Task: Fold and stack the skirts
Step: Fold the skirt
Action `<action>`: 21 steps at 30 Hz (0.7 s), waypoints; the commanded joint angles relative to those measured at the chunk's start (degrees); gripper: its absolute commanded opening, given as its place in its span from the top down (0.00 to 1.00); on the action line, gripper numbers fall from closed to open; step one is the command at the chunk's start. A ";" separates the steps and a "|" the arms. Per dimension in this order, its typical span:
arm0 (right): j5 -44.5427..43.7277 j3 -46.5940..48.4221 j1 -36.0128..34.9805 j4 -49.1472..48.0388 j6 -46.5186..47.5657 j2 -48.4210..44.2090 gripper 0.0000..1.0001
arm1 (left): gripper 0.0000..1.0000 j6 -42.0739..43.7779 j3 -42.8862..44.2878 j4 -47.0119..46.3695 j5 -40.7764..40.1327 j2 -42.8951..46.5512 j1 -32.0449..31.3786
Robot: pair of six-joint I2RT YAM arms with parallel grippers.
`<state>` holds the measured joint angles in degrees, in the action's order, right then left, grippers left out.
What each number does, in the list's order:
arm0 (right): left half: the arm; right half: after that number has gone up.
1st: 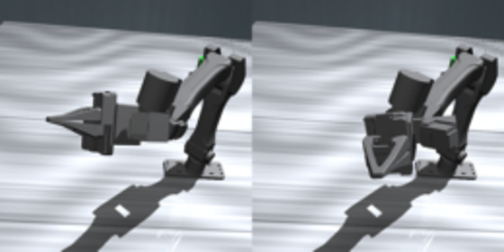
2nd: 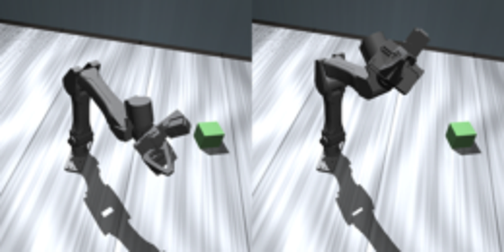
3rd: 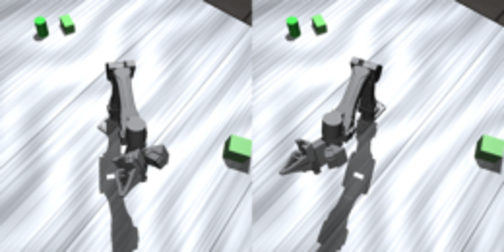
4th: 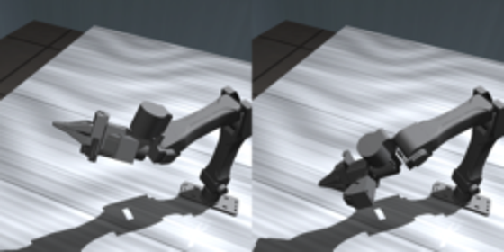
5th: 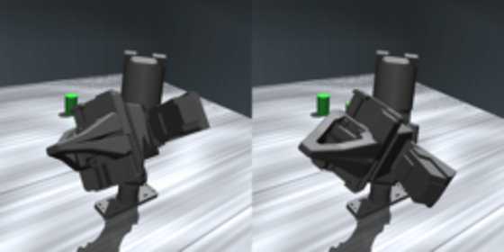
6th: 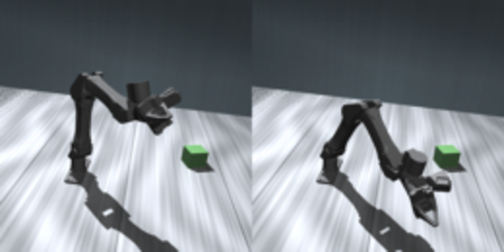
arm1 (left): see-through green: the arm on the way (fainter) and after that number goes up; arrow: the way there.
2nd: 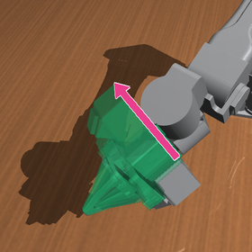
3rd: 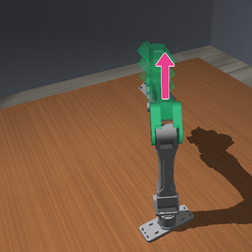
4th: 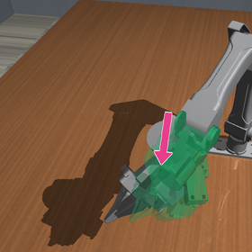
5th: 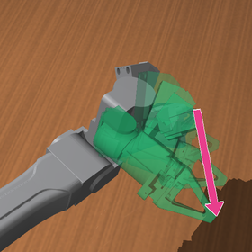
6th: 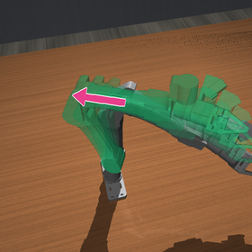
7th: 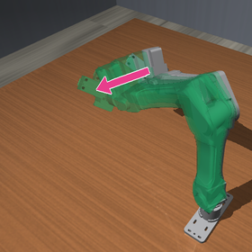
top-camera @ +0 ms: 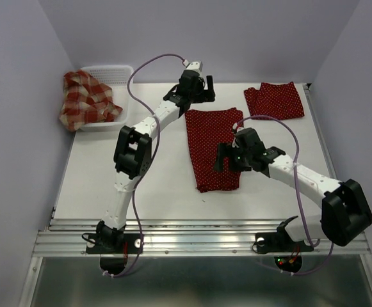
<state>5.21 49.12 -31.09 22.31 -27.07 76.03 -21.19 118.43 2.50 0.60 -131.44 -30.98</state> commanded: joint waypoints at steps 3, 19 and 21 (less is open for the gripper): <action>15.95 -2.27 0.24 -4.81 4.21 0.17 0.00 | 0.01 2.99 6.82 9.98 0.01 -4.53 3.21; 21.24 -9.39 -0.29 -1.92 3.26 -9.23 0.00 | 0.17 5.98 7.34 12.79 -1.13 -11.47 5.49; 20.98 -10.62 -0.29 -1.39 2.64 -9.84 0.00 | 0.20 5.81 7.34 12.96 -1.21 -11.91 5.58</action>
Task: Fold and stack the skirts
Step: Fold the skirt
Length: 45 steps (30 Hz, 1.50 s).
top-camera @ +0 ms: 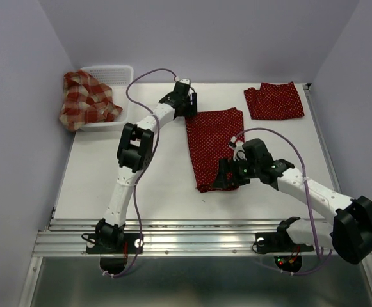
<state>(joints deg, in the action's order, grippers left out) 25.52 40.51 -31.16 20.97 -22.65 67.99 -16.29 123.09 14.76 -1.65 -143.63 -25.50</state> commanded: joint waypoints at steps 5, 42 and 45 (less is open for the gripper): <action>1.46 -5.09 -0.22 -0.32 -4.50 -4.26 0.00 | 0.58 -0.31 2.25 0.79 1.39 -0.60 0.36; -30.61 6.86 2.59 18.48 -19.79 3.20 0.00 | 1.00 -61.40 -80.54 2.73 -21.04 55.21 -3.95; -33.25 6.34 3.21 20.77 -22.87 4.08 0.00 | 1.00 -61.93 -82.48 2.64 -18.74 58.37 -5.61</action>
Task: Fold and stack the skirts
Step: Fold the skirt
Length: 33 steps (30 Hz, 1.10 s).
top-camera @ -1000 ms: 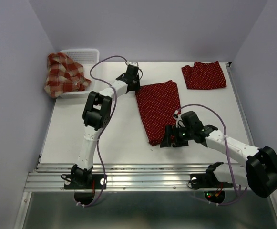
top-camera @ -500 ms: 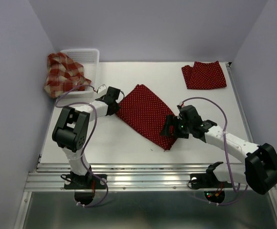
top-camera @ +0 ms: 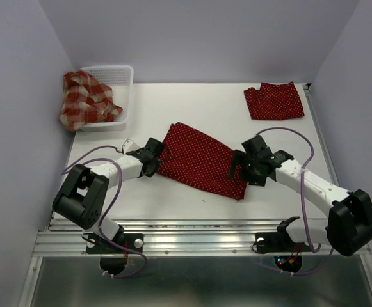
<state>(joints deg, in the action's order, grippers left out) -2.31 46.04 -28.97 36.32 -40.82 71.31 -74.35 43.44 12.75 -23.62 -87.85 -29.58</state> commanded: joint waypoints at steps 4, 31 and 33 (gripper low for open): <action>-7.18 -1.04 3.04 5.00 -6.64 0.85 0.00 | 0.78 -3.18 -4.94 4.56 4.45 6.64 -4.07; 7.93 -15.37 9.55 -17.15 1.88 0.67 0.29 | 0.01 37.69 5.77 -11.87 20.20 9.54 7.87; 7.06 -16.16 9.55 -17.16 1.36 0.59 0.30 | 0.01 38.31 5.95 -11.70 20.01 9.63 8.40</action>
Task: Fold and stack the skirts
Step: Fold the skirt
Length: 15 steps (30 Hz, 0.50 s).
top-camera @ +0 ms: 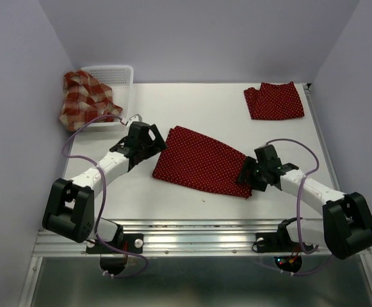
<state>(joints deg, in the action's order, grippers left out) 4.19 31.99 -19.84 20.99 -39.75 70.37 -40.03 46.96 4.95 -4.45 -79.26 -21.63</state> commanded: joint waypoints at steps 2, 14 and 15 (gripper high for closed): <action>0.21 -2.98 0.41 -1.83 -0.33 1.09 0.31 | 0.01 3.38 1.82 -4.42 1.10 1.13 0.53; -3.92 -5.71 0.94 -7.01 -0.77 1.52 0.42 | 0.01 3.20 0.15 -7.06 2.95 0.60 0.71; -3.92 -5.53 0.94 -7.37 -0.86 3.53 0.43 | 0.01 3.29 0.24 -6.97 2.95 0.52 0.71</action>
<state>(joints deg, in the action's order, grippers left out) 2.79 28.64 -19.33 15.07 -40.80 68.84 -38.06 47.03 -0.32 -2.02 -79.26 -21.23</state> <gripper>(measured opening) 0.583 0.986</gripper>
